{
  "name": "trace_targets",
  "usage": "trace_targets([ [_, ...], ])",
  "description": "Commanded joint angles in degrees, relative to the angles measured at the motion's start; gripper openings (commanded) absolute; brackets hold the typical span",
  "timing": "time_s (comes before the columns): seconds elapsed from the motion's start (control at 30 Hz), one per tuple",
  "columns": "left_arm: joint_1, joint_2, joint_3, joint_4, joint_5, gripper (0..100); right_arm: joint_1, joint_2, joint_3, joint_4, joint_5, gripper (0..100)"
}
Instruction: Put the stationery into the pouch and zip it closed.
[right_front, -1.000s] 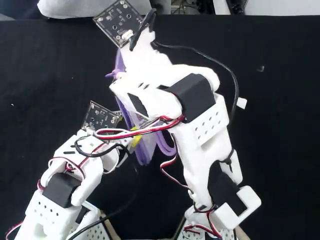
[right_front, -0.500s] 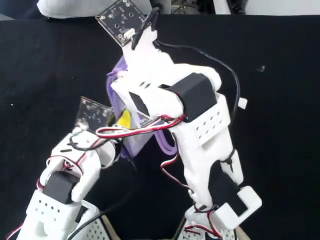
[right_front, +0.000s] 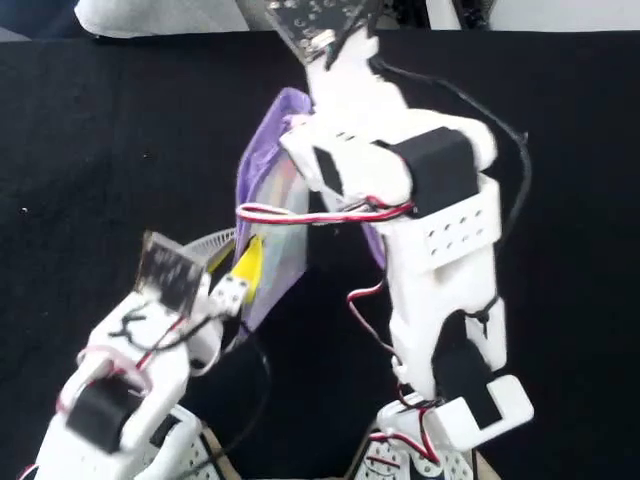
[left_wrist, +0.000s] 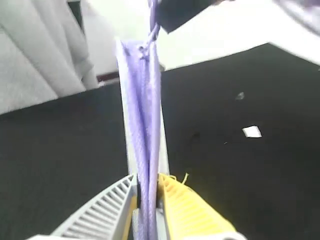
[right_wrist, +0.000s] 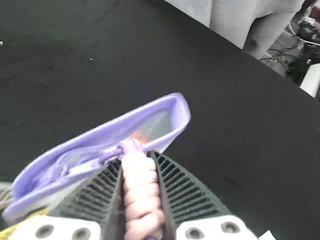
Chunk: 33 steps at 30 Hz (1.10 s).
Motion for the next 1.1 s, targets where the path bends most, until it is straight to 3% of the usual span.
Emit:
trace_targets([
  [0.0,3.4,-10.1,0.9,4.4,-1.2,3,6.0,-3.1,-0.9,-0.4,1.7,1.1],
  [0.47,5.2,-9.4,5.0,1.9,-3.2,3,12.0,-1.9,-0.4,-1.2,3.0,1.1],
  [0.97,2.8,-10.4,1.1,1.7,-3.1,3,18.0,6.4,-0.5,-5.5,5.3,1.1],
  [1.07,2.4,-10.4,0.6,1.5,0.2,3,18.2,6.8,1.6,-6.1,5.4,1.1],
])
